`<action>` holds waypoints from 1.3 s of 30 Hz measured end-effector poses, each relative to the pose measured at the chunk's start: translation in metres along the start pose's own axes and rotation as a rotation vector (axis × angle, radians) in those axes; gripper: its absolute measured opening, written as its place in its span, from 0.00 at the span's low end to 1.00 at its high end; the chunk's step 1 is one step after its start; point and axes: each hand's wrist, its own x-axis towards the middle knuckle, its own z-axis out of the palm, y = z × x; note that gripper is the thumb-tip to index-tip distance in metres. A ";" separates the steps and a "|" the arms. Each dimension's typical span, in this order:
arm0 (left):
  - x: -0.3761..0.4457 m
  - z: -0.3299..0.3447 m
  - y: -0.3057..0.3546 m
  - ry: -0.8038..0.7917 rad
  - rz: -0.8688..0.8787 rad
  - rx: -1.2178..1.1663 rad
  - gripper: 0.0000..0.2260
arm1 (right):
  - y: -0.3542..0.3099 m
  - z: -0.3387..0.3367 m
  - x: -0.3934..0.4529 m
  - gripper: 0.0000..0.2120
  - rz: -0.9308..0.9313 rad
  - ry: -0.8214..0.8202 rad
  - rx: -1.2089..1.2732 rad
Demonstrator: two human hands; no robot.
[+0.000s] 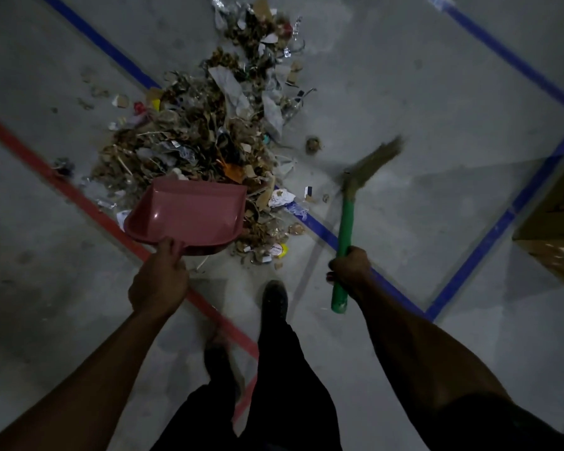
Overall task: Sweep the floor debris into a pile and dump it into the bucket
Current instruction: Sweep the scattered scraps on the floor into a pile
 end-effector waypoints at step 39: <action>0.138 -0.102 -0.225 -0.227 0.250 0.068 0.16 | 0.059 0.271 -0.211 0.16 0.071 0.189 0.201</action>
